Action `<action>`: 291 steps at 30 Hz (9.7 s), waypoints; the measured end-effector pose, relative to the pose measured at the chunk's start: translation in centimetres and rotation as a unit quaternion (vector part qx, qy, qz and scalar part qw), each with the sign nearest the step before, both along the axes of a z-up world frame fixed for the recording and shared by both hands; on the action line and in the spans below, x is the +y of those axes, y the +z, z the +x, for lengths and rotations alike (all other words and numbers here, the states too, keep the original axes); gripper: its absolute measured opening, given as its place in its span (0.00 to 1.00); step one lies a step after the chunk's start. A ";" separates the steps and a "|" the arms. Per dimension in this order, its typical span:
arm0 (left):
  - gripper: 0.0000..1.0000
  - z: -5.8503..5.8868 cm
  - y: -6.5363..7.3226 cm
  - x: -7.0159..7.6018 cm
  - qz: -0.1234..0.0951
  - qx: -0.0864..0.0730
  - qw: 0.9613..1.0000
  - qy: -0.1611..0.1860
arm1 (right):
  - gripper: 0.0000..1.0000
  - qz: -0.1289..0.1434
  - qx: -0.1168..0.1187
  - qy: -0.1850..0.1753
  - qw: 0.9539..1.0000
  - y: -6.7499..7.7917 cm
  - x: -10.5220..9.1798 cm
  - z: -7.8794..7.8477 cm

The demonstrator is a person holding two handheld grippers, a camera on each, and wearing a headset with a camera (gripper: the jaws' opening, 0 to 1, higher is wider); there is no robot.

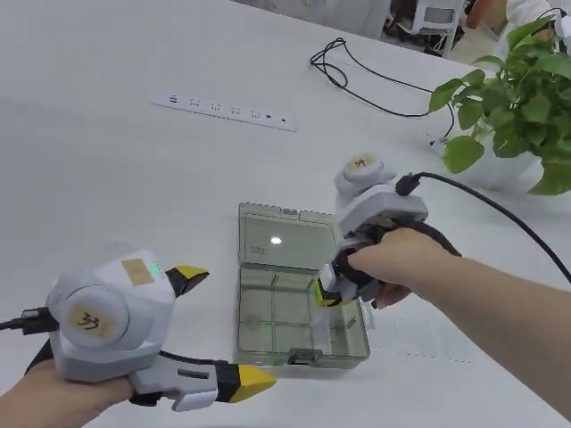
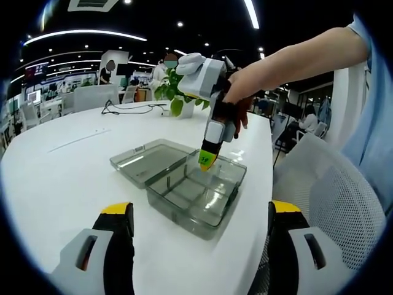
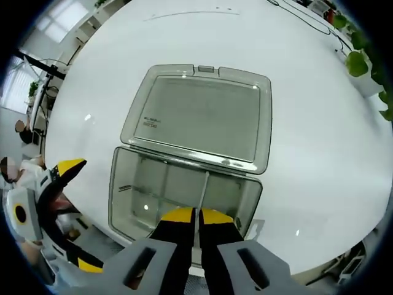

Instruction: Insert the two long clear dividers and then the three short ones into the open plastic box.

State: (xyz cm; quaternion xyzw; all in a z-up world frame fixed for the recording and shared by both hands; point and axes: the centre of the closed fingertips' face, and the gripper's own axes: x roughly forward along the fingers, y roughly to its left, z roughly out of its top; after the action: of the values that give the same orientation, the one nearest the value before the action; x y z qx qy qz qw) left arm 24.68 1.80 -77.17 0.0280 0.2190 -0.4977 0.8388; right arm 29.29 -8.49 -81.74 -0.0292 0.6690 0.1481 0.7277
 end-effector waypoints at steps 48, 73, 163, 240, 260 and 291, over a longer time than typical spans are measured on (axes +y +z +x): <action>0.92 -0.6 0.1 1.0 0.022 0.006 1.000 0.013 | 0.89 0.177 -0.139 0.006 0.974 2.9 3.0 0.8; 0.90 0.2 0.9 3.4 0.032 0.000 0.997 0.067 | 1.00 0.265 -0.277 0.098 0.918 6.4 -0.2 -0.6; 0.31 4.9 -6.8 17.6 0.308 0.219 0.898 0.223 | 0.88 0.224 -0.364 0.166 0.888 4.4 -7.2 -6.3; 0.30 0.1 1.3 -4.9 -0.073 0.205 0.962 0.163 | 0.32 0.326 -0.286 0.085 0.897 9.0 2.8 -2.7; 0.30 0.7 1.6 -5.2 -0.086 0.189 0.962 0.179 | 0.05 0.325 -0.231 0.024 0.917 8.5 3.9 -1.9; 0.41 1.7 1.9 -4.4 -0.079 0.127 0.975 0.163 | 0.01 0.258 -0.181 0.048 0.948 8.9 4.7 -0.8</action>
State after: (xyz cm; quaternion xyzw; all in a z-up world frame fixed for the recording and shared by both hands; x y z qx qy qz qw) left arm 26.41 -2.59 -75.32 -0.1374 0.2854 -0.3699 0.8734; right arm 28.54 -3.78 -72.80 0.1014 0.4626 0.3424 0.8115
